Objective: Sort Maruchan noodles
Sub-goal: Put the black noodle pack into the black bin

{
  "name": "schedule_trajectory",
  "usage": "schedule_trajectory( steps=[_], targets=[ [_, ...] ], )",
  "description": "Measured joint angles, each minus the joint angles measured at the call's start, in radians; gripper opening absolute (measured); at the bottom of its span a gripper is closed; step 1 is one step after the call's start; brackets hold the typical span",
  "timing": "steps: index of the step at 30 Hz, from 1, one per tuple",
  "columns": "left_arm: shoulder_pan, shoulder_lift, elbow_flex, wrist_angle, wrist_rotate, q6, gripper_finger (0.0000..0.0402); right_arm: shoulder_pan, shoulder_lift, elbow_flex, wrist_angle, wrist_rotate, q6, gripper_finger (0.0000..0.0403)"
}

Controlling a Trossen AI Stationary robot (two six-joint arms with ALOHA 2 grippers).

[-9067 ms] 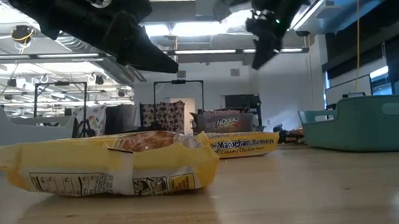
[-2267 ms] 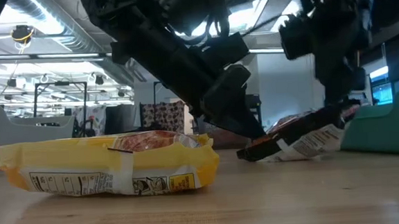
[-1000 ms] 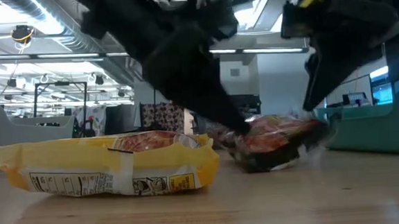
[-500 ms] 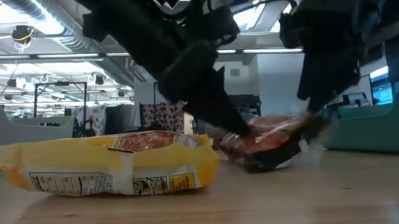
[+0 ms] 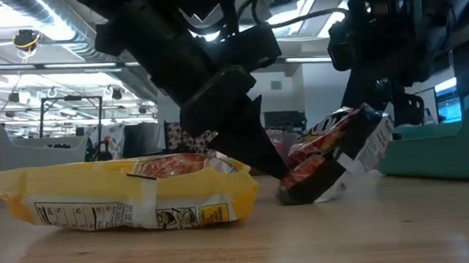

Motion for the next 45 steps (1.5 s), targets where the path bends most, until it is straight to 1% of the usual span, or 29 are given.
schedule_trajectory(
  steps=[3,12,14,17,22,27,31,32,38,42,45],
  targets=[
    [0.002,0.0,0.0,0.003,0.0,0.0,0.0192,0.0,-0.006,0.0,0.01,-0.028,0.005,0.0269],
    [0.018,0.0,0.0,0.005,0.0,-0.007,0.0192,0.0,-0.003,0.0,0.028,-0.03,0.024,0.0269],
    [0.023,0.0,0.0,0.005,-0.001,-0.022,0.0192,0.0,0.002,0.0,0.041,-0.048,0.024,0.0271],
    [0.028,0.0,0.0,0.005,-0.001,-0.027,0.0192,0.0,0.002,0.0,0.044,-0.052,0.024,0.0288],
    [0.029,-0.001,0.0,0.012,-0.001,-0.026,0.0192,0.0,0.002,0.0,0.043,-0.024,0.031,0.0324],
    [0.029,-0.001,0.0,0.014,-0.001,-0.027,0.0192,0.0,0.002,0.0,0.031,0.037,0.101,0.0358],
    [0.029,-0.001,0.0,0.039,-0.002,-0.027,0.0192,0.0,0.003,0.0,0.022,0.092,0.129,0.0373],
    [0.029,-0.001,0.0,0.046,-0.002,-0.031,0.0192,0.0,0.009,0.0,0.024,0.093,0.133,0.0373],
    [0.041,-0.001,0.001,0.062,-0.002,-0.059,0.0192,0.002,0.036,0.0,-0.038,0.005,0.142,0.0364],
    [0.044,-0.001,0.001,0.065,0.001,-0.06,0.0192,0.001,0.06,0.001,-0.038,-0.01,0.157,0.0356],
    [0.044,-0.001,0.001,0.072,0.004,-0.06,0.0192,0.001,0.101,0.0,0.003,-0.039,0.158,0.0352]
  ],
)
